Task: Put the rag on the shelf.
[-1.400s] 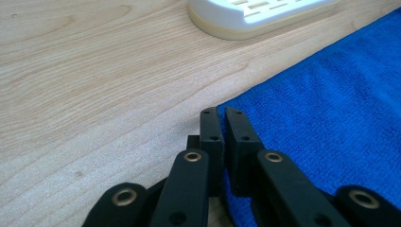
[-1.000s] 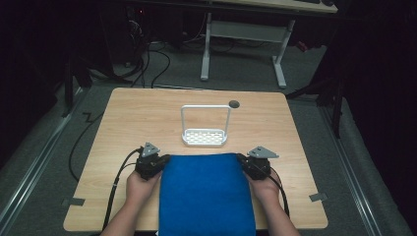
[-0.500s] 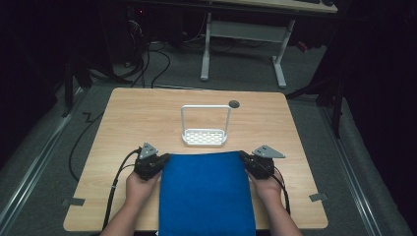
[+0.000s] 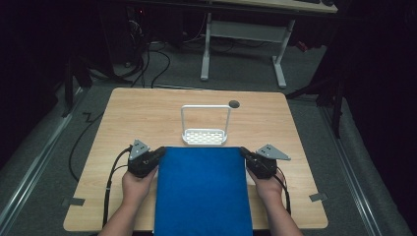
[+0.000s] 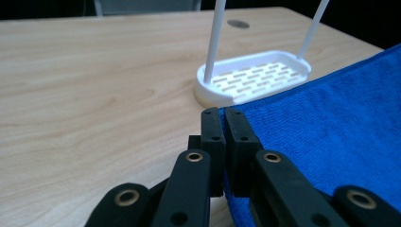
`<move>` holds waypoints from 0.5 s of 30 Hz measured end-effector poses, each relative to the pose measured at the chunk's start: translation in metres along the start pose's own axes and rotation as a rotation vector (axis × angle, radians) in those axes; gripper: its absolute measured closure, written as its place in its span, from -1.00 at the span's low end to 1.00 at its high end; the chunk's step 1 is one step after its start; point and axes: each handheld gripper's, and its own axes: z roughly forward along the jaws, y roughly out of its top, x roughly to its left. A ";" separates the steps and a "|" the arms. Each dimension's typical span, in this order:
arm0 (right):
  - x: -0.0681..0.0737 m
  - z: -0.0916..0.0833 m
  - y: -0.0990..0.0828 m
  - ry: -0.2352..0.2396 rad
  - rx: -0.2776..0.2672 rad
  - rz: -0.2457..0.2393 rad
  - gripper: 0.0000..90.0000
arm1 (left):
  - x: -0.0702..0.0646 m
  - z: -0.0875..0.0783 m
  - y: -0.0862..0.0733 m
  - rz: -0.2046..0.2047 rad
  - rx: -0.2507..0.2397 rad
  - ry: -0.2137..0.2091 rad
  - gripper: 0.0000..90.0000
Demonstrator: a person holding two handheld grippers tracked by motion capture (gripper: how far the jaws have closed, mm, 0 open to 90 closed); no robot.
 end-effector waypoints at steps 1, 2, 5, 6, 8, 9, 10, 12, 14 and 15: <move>0.000 -0.001 0.001 0.003 -0.006 0.004 0.96 | -0.001 -0.002 0.002 0.002 -0.010 0.001 0.95; 0.000 -0.003 0.003 0.004 -0.014 0.000 0.96 | -0.002 -0.004 0.004 0.003 -0.022 0.001 0.95; 0.002 -0.008 0.008 0.002 -0.048 -0.008 0.96 | -0.007 -0.010 0.010 0.008 -0.067 0.003 0.95; 0.003 -0.010 0.009 0.002 -0.059 -0.007 0.96 | -0.008 -0.012 0.013 0.009 -0.077 0.004 0.95; 0.004 -0.013 0.013 -0.001 -0.079 -0.008 0.96 | -0.011 -0.015 0.018 0.022 -0.097 0.006 0.96; 0.004 -0.014 0.016 0.001 -0.088 -0.007 0.96 | -0.013 -0.016 0.020 0.027 -0.105 0.006 0.96; 0.005 -0.016 0.018 0.000 -0.100 -0.003 0.96 | -0.014 -0.017 0.022 0.033 -0.112 0.008 0.96; 0.006 -0.019 0.022 -0.003 -0.124 0.002 0.96 | -0.015 -0.022 0.025 0.028 -0.142 0.012 0.96; 0.008 -0.021 0.025 -0.007 -0.139 -0.007 0.96 | -0.015 -0.026 0.029 0.021 -0.165 0.017 0.96; 0.009 -0.021 0.027 -0.012 -0.147 -0.009 0.96 | -0.014 -0.028 0.032 0.023 -0.174 0.020 0.96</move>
